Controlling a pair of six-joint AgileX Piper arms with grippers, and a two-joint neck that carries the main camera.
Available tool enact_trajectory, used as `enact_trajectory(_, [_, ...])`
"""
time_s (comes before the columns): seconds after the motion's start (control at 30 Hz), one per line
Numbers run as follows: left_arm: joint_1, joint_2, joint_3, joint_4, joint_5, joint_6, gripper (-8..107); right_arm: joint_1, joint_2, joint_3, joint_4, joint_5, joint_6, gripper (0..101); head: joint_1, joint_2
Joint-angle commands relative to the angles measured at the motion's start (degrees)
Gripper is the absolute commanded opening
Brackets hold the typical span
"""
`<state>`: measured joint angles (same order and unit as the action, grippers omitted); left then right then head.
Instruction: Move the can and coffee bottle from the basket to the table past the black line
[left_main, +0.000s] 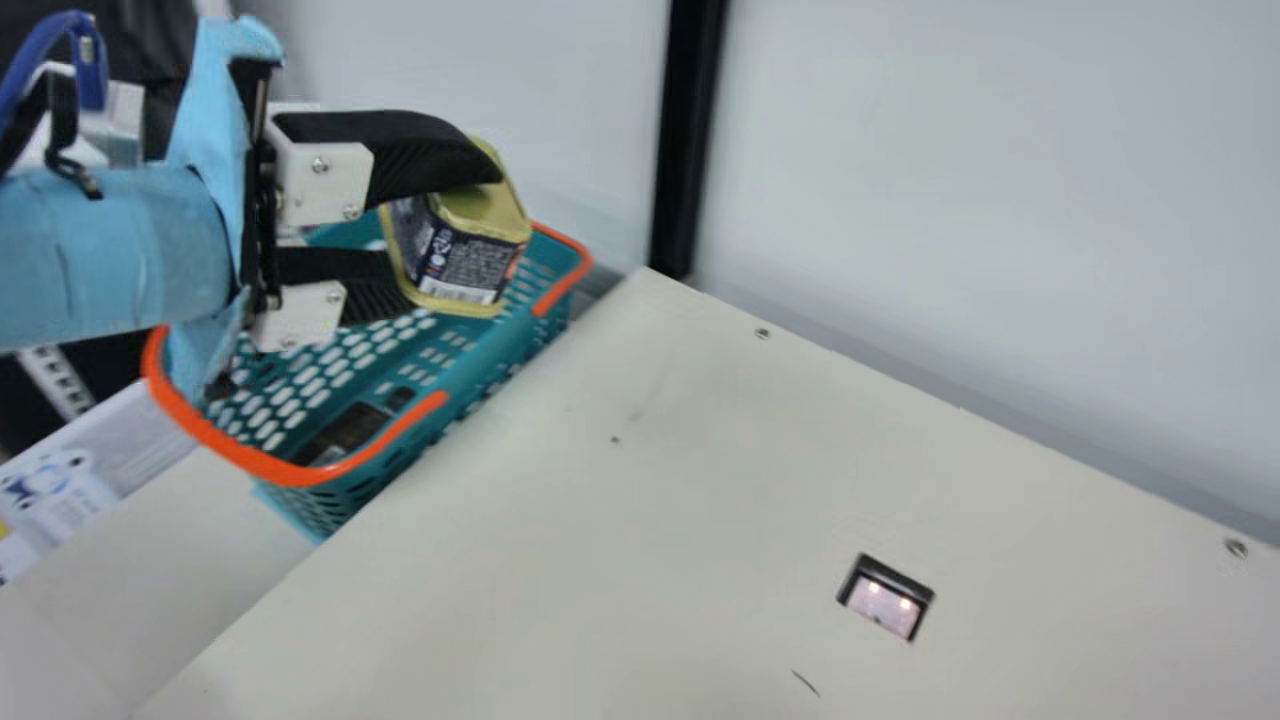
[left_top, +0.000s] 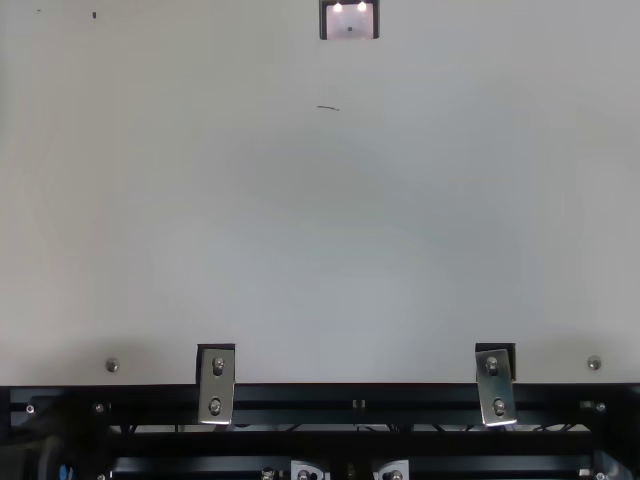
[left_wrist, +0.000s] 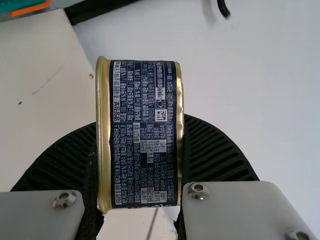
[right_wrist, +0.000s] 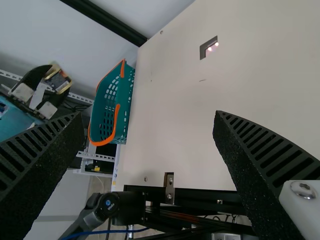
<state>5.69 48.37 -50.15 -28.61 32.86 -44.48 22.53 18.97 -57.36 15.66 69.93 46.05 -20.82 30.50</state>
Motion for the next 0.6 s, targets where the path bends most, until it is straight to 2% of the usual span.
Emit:
enact_trajectory(0.0, [0.0,0.0,0.0,0.0,0.0,0.0,10,0.0,0.0,0.0,0.0,0.0,0.0,101,0.8,-2.9])
enact_trajectory(0.07, [-5.8,0.3,1.0,5.1,-5.6,-0.5,10,0.0,0.0,0.0,0.0,0.0,0.0,101,1.6,-6.2])
enact_trajectory(0.2, [-13.1,0.3,1.2,11.0,-12.4,-0.3,10,0.0,0.0,0.0,0.0,0.0,0.0,101,3.2,-11.8])
enact_trajectory(0.3, [-15.0,0.3,1.2,11.8,-14.0,-0.3,10,0.0,0.0,0.0,0.0,0.0,0.0,101,4.5,-14.9])
enact_trajectory(0.57, [-15.0,0.3,1.2,11.7,-13.7,-0.3,10,0.0,0.0,0.0,0.0,0.0,0.0,101,9.6,-21.0])
